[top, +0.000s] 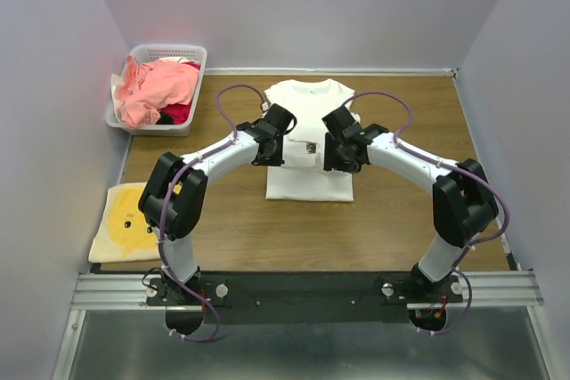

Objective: Fold and stack the t-shirts
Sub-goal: Fold the tshirt

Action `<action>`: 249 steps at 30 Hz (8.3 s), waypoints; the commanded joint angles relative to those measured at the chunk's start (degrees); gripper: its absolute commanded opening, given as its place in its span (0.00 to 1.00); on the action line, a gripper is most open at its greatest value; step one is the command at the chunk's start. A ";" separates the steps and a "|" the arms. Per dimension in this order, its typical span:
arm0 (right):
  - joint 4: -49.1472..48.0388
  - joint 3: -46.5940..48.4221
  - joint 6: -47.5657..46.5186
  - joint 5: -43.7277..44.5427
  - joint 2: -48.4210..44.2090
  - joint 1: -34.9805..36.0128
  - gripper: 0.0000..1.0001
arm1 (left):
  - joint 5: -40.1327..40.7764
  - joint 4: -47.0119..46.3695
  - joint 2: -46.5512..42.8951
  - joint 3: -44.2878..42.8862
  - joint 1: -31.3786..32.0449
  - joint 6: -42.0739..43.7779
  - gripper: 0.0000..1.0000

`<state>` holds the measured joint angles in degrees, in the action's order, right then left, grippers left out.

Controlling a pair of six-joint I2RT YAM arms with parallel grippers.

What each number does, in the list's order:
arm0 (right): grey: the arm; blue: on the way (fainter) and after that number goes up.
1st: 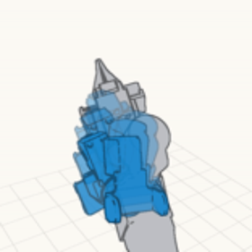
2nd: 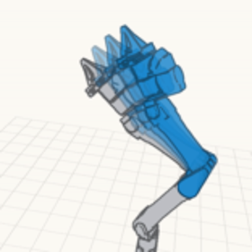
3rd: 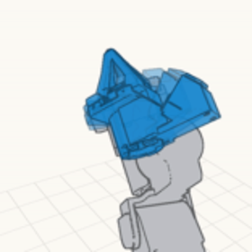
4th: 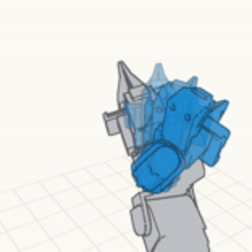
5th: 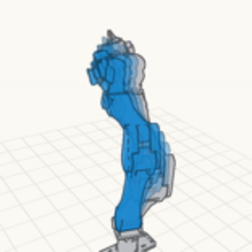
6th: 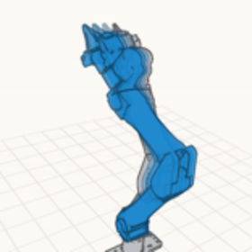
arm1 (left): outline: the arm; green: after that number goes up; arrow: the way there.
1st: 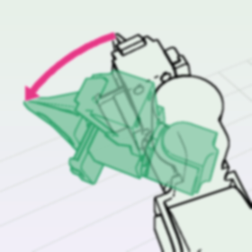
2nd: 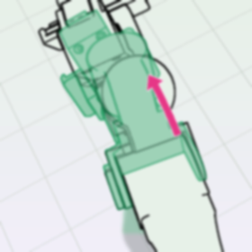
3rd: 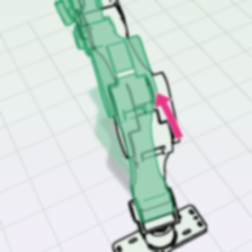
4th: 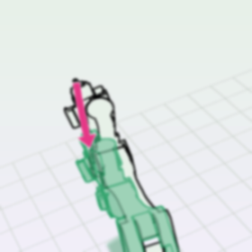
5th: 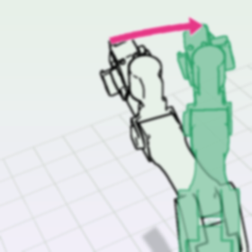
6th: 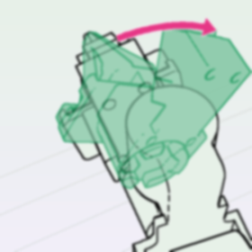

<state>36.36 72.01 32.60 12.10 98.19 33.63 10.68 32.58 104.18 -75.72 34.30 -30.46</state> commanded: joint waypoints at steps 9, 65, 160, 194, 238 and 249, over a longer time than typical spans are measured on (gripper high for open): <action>-0.68 0.33 3.79 -0.32 7.36 3.46 0.51 | -3.91 -3.31 4.89 -0.48 0.85 0.57 0.25; -0.15 28.08 -4.47 11.28 27.04 -6.03 0.47 | 1.54 6.45 24.84 -36.24 -4.77 4.27 0.24; -14.30 -17.87 2.03 -17.72 1.21 -12.97 0.58 | -24.48 -15.88 0.85 13.15 -7.41 4.71 0.47; -3.06 -30.34 2.12 -23.17 -19.87 -10.07 0.01 | -20.08 -7.36 -21.28 28.96 3.22 -1.88 0.00; 3.90 -1.09 -5.26 -5.16 -18.57 -9.37 0.01 | 4.53 9.17 -23.68 3.39 3.32 -14.02 0.00; -1.55 7.70 -7.29 -3.75 -3.37 -9.72 0.01 | 5.58 6.54 -11.47 -6.53 -3.45 -7.25 0.00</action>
<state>37.47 75.53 27.35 4.08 89.14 24.43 12.05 39.83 87.79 -78.06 33.36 -42.48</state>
